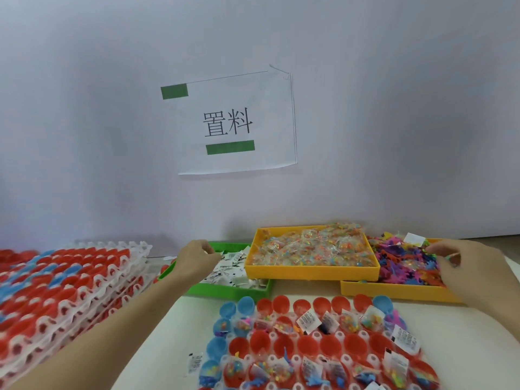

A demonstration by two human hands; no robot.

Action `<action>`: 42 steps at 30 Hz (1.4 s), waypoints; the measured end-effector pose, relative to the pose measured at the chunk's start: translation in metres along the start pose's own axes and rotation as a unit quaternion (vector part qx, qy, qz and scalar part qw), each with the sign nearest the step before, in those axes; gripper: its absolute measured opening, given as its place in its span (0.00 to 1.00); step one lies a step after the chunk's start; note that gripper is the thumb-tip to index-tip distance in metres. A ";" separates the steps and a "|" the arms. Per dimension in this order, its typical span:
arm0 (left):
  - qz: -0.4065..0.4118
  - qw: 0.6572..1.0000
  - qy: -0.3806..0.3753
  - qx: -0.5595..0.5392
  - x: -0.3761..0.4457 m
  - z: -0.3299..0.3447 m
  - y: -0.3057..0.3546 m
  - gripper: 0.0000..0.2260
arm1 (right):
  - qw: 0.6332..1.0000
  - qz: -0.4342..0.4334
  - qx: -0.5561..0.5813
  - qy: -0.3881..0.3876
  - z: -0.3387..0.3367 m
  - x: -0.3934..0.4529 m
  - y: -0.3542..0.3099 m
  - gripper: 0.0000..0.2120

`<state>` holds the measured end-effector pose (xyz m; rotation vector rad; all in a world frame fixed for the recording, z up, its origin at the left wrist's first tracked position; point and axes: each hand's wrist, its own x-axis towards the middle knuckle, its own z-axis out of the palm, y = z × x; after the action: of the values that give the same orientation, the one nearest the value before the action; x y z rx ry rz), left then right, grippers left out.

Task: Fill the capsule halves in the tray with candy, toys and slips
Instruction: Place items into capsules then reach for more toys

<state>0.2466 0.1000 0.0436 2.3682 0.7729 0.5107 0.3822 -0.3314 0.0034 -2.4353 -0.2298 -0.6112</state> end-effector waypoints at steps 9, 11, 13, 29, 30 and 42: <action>0.123 0.965 -0.209 0.103 0.002 0.022 0.009 0.06 | 0.998 0.016 -0.019 -0.061 0.010 0.002 0.018 0.13; 0.127 0.957 -0.237 0.105 0.002 0.026 0.011 0.09 | 0.998 0.015 -0.021 -0.062 0.010 0.001 0.019 0.16; 0.128 0.954 -0.248 0.108 0.004 0.028 0.010 0.11 | 0.998 0.013 -0.024 -0.061 0.010 0.001 0.019 0.16; 0.075 0.992 -0.003 0.101 0.011 0.011 0.003 0.06 | 0.997 0.071 -0.039 0.000 0.061 0.033 0.099 0.22; 0.069 0.990 -0.006 0.124 0.013 0.008 0.002 0.04 | 0.996 0.073 -0.051 0.004 0.064 0.034 0.103 0.21; 0.041 0.983 -0.113 0.142 0.003 0.020 0.005 0.07 | 0.999 0.013 -0.048 0.018 0.046 0.026 0.079 0.28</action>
<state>0.2612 0.0899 0.0323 2.6721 0.6849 0.1661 0.4456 -0.3663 -0.0576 -2.5120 -0.1561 -0.6681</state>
